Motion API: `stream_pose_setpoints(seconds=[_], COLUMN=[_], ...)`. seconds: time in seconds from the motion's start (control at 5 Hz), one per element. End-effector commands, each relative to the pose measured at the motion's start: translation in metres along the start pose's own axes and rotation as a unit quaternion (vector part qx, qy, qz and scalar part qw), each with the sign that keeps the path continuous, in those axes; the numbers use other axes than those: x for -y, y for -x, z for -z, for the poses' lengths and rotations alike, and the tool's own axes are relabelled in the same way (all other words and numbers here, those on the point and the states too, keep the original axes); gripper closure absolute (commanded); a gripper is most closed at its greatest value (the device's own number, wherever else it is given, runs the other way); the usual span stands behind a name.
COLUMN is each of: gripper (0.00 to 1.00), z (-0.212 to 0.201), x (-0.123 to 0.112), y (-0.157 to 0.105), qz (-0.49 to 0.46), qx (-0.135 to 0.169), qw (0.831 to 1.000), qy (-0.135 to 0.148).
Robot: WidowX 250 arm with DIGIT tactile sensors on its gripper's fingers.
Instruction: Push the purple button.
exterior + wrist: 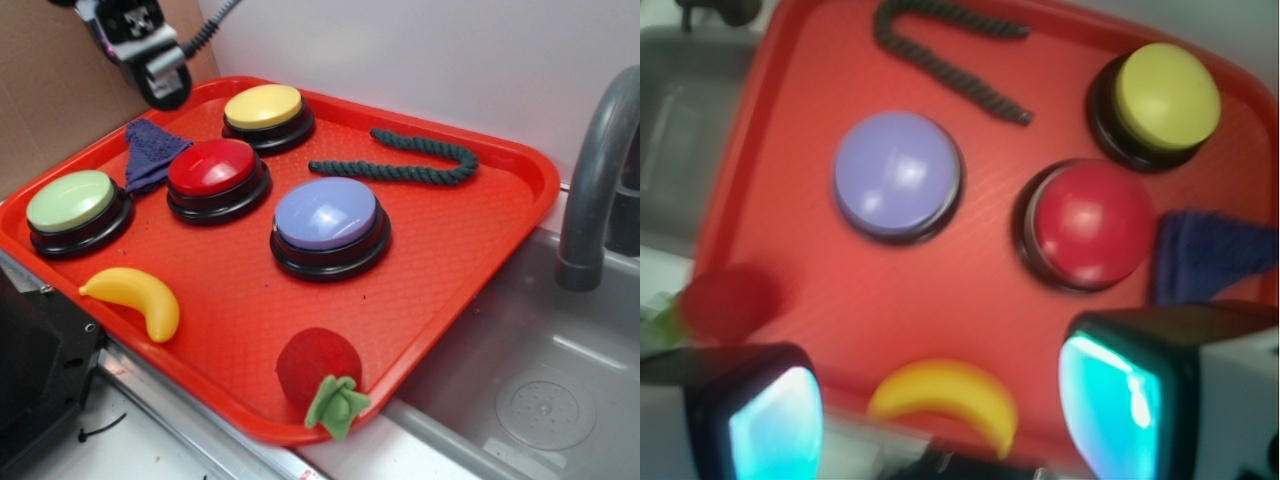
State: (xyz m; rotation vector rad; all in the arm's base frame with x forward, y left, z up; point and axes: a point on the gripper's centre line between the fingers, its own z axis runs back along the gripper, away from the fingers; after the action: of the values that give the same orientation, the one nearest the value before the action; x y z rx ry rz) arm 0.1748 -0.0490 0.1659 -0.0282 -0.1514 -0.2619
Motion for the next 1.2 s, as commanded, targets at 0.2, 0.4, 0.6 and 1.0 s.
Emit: stream_pose_setpoints(seconds=[0.2, 0.4, 0.6, 1.0], gripper=[0.00, 0.00, 0.00, 0.00], z=[-0.004, 0.047, 0.092, 0.131], x=[0.005, 0.009, 0.023, 0.032], y=[-0.007, -0.032, -0.067, -0.108], qz=[0.007, 0.025, 0.029, 0.053], qx=[0.013, -0.011, -0.020, -0.042], qw=[1.000, 1.000, 0.999, 0.998], qy=[0.004, 0.008, 0.002, 0.000])
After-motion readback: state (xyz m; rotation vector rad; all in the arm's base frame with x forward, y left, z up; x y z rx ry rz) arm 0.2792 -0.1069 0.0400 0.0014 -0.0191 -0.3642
